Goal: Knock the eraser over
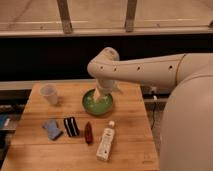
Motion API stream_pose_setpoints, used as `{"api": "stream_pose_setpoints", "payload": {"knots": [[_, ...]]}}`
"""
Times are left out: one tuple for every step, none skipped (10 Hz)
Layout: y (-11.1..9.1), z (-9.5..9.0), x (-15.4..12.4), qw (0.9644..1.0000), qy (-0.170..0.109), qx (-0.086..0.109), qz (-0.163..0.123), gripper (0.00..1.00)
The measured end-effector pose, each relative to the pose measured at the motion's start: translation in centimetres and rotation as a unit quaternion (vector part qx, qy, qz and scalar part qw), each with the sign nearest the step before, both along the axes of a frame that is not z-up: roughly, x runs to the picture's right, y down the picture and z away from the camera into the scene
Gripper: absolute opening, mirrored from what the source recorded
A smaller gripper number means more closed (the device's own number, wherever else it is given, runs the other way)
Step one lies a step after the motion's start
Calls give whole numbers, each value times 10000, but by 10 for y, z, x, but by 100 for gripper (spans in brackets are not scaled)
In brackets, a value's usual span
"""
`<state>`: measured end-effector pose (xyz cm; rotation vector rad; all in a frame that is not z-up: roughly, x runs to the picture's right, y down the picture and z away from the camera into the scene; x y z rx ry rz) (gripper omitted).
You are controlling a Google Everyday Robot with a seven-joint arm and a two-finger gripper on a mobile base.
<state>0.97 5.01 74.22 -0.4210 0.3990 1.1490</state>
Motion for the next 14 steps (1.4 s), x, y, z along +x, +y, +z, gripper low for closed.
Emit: {"api": "stream_pose_setpoints", "payload": {"knots": [[8,-3,-3,10000,2,-68,-30,80],[19,-6,-11,9998,-26,-174,-79,80],[27,-8,-17,9996,-86,-248,-59,80],[33,-9,-16,9994,-94,-321,4,80],[39,-11,-20,9991,-182,-359,118,80],[46,-13,-27,9983,-291,-439,252,80],[53,-13,-32,9973,-388,-518,339,80],[59,-12,-38,9963,-472,-578,431,80],[67,-11,-41,9948,-545,-648,568,80],[73,-10,-44,9936,-619,-676,664,80],[73,-10,-46,9935,-638,-681,655,80],[73,-10,-47,9935,-647,-680,651,80],[73,-10,-46,9935,-634,-681,661,80],[73,-10,-45,9935,-630,-678,657,80]]}}
